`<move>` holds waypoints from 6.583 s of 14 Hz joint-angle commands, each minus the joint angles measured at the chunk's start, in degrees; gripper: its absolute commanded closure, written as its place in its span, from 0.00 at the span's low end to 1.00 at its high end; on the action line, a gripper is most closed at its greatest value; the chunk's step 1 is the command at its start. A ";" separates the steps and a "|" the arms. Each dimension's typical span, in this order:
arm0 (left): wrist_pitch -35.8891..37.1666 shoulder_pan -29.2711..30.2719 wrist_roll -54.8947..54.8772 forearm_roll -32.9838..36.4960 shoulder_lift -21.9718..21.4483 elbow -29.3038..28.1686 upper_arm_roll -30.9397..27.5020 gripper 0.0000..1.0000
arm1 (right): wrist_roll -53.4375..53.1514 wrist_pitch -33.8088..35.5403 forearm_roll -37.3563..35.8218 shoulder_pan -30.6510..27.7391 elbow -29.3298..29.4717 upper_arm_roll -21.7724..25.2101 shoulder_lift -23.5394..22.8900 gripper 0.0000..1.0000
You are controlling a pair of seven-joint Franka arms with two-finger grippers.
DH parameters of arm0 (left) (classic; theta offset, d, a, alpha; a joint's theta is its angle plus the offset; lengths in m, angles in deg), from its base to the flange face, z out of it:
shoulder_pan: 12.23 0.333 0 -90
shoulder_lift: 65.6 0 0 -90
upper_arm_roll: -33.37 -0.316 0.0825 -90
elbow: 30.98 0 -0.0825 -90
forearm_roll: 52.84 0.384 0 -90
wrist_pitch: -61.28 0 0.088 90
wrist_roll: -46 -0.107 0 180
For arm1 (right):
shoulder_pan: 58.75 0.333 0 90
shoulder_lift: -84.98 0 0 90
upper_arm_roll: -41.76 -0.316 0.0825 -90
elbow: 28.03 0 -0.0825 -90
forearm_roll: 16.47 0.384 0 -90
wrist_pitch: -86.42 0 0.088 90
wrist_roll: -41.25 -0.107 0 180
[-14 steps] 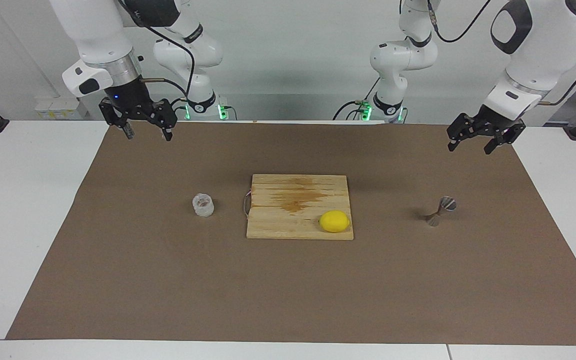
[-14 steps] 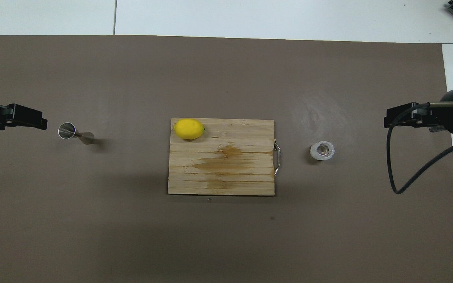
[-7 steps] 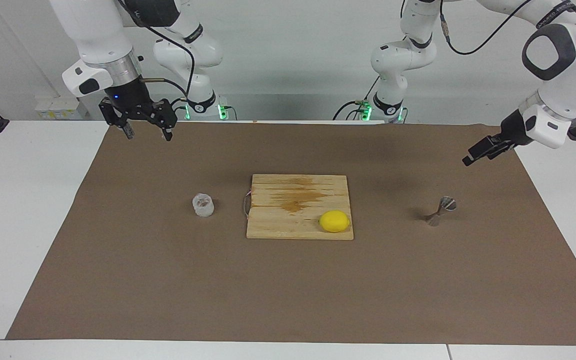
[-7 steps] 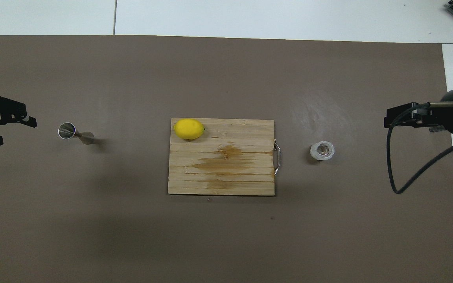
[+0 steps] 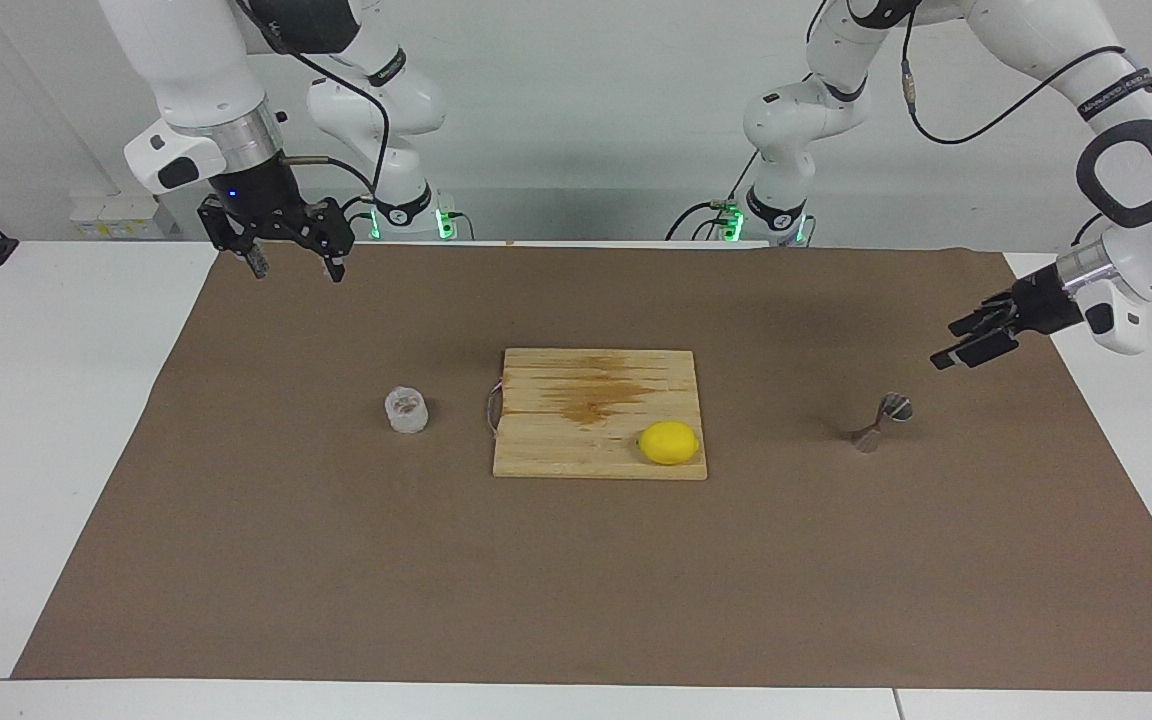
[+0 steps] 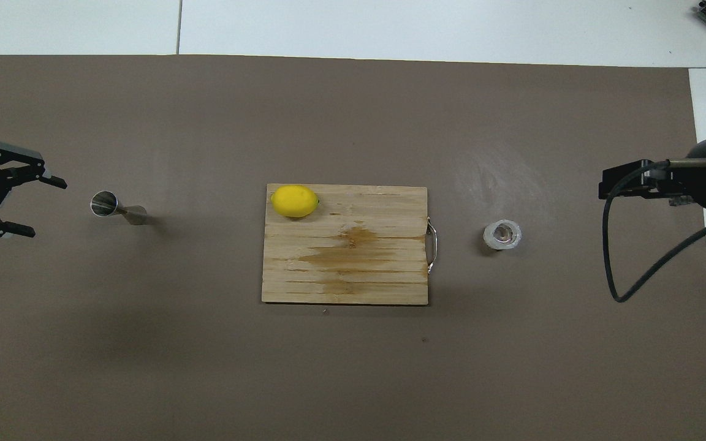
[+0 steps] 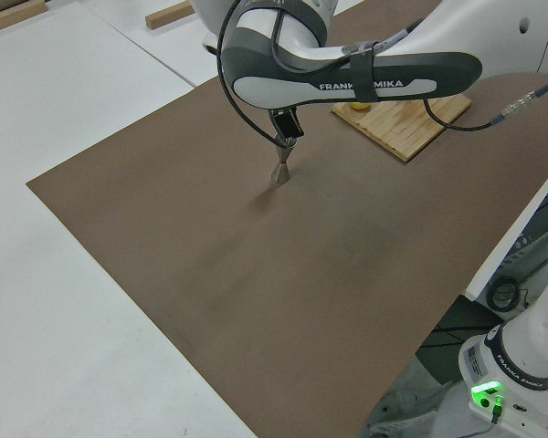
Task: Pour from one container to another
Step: 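Open the left gripper and move it onto the silver metal cup, then close the left gripper around the silver metal cup, then lift the metal cup with the left gripper and carry it toward the board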
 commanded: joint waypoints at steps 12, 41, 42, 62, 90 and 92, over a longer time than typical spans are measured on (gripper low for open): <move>-2.83 9.26 20.25 -20.37 15.71 0.12 0.94 0.00 | -0.02 0.79 0.70 -0.68 -0.07 -0.39 0.29 0.00; 9.21 11.81 3.49 -36.64 24.33 -3.13 2.08 0.00 | -0.02 0.71 0.70 -0.68 0.02 -0.39 0.29 0.00; 9.21 11.72 3.58 -36.81 24.33 -3.13 2.26 0.00 | -0.02 0.79 0.70 -0.68 0.02 -0.39 0.20 0.00; 9.04 11.63 4.46 -37.61 24.95 -3.22 2.70 0.29 | -0.63 3.08 -1.76 0.47 -0.15 -1.09 0.28 0.00; 5.44 9.62 15.86 -46.04 19.34 -3.31 9.46 1.00 | -0.46 2.82 -0.62 -0.32 -2.36 -0.92 1.43 0.00; 4.65 7.60 17.72 -47.62 17.49 -3.74 9.46 1.00 | -0.46 2.82 -0.62 -0.32 -2.36 -0.92 1.43 0.00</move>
